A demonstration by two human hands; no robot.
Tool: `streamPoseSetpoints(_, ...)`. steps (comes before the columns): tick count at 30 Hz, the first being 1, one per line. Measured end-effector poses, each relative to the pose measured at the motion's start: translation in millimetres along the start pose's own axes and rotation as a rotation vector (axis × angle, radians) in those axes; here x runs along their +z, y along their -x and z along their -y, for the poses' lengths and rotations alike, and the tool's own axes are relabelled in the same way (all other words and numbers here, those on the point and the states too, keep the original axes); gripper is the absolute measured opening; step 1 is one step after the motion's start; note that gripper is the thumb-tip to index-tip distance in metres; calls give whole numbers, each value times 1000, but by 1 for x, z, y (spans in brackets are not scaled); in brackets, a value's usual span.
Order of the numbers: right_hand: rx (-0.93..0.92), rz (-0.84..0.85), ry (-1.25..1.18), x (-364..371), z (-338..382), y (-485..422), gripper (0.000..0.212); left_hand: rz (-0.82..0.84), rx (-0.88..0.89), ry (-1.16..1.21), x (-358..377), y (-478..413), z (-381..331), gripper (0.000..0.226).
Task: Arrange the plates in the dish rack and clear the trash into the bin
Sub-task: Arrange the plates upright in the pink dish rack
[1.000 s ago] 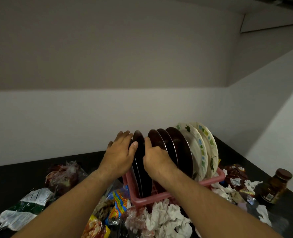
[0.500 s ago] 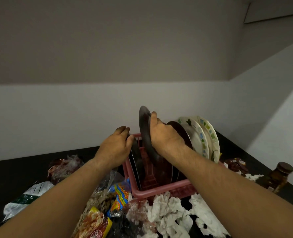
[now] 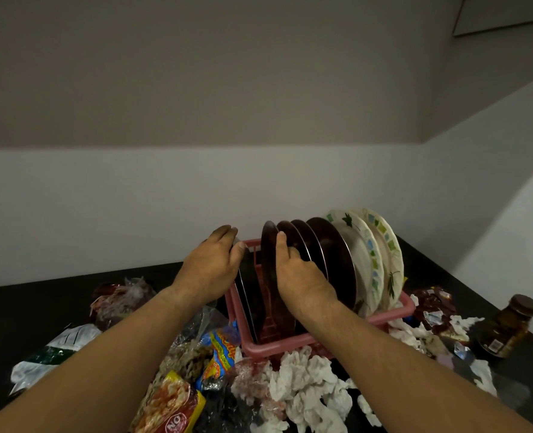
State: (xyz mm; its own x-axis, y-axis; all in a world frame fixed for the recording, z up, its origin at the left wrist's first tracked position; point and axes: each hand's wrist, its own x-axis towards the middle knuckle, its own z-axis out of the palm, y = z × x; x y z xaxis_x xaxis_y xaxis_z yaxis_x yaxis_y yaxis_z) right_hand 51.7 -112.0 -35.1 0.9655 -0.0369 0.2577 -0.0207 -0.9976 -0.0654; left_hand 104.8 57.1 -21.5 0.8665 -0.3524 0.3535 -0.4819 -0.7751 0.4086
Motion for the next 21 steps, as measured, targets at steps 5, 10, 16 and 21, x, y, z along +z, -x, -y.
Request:
streamPoseSetpoints(5,22,-20,-23,-4,-9,3,75,-100,-65,71,0,6,-3,57)
streamPoseSetpoints(10,20,-54,28,-15,-16,0,62,-16,-162,-77,-15,1,-12,44)
streamPoseSetpoints(16,-30,-85,43,-23,-18,5,59,1,-198,5,-14,-9,-30,30)
streamPoseSetpoints(21,-78,-88,38,-29,-19,7,61,-104,-256,115,-5,-11,-35,31)
